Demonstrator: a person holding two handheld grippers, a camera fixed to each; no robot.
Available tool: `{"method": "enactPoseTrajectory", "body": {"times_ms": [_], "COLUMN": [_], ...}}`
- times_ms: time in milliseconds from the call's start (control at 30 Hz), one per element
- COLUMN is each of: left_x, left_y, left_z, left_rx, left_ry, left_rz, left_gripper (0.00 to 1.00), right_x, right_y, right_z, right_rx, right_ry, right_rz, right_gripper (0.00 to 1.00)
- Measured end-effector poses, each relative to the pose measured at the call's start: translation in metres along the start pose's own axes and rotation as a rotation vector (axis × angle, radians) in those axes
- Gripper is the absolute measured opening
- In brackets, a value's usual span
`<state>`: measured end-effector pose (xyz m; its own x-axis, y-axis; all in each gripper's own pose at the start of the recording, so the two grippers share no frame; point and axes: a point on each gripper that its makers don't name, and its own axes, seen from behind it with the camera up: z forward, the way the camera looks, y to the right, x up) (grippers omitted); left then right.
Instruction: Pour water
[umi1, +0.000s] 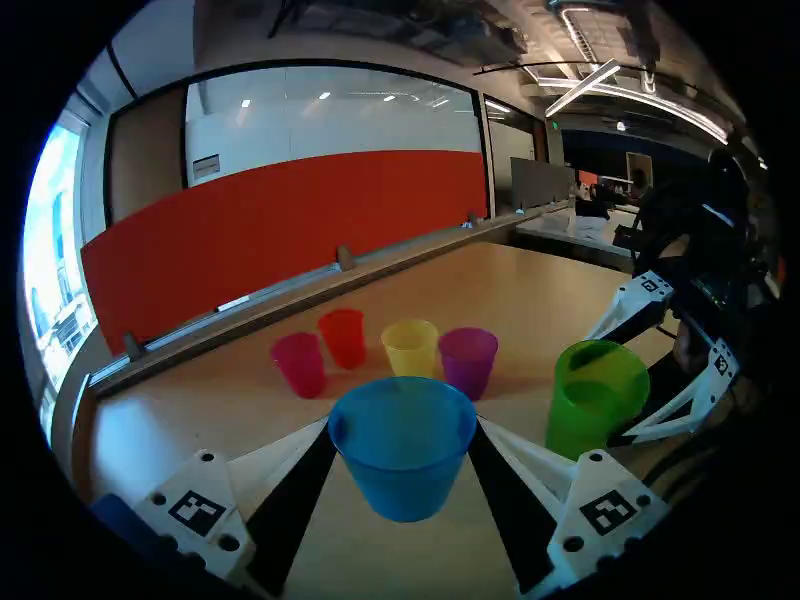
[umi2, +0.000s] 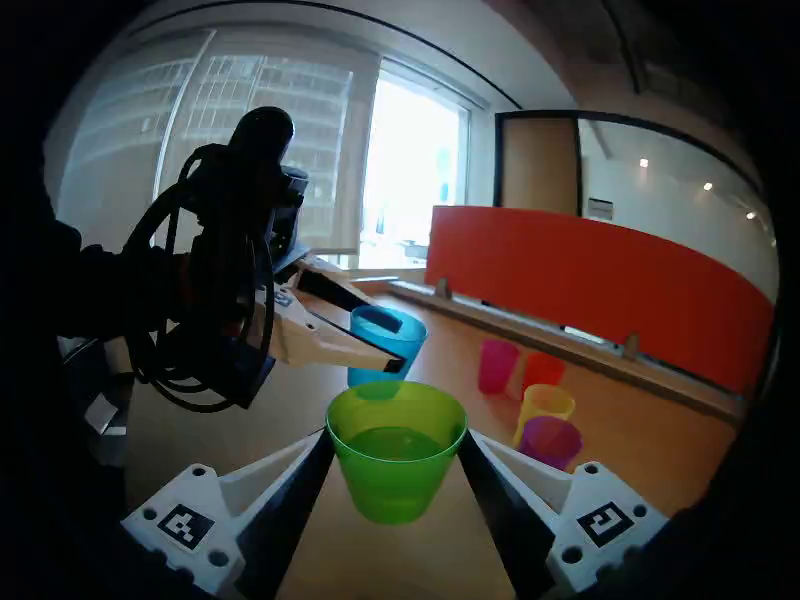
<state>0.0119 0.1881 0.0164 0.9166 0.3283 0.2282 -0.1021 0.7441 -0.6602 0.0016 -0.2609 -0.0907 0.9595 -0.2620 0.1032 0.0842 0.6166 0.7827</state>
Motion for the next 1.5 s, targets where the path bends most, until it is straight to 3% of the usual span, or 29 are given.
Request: {"method": "enactPoseTrajectory", "body": {"times_ms": [200,600,1200,1500], "left_x": [-0.012,-0.042,-0.073,-0.086], "left_y": [-0.004,-0.006,0.001,0.002], "left_z": [0.006,0.016,0.026,0.027], "left_rx": [-0.009,-0.008,-0.037,-0.037], "left_ry": [-0.026,-0.091,-0.155,-0.175], "left_rz": [-0.013,0.022,0.038,0.075], "left_gripper": [0.87,0.87,0.87,0.87], "right_x": [-0.008,-0.028,-0.056,-0.069], "right_y": [0.000,0.002,0.003,0.003], "right_z": [0.005,0.013,0.022,0.023], "right_rx": [0.009,0.028,0.041,0.044], "right_ry": [-0.028,-0.088,-0.160,-0.191], "right_rz": [-0.004,0.007,0.021,0.033], "right_gripper": [0.90,0.90,0.91,0.91]}}
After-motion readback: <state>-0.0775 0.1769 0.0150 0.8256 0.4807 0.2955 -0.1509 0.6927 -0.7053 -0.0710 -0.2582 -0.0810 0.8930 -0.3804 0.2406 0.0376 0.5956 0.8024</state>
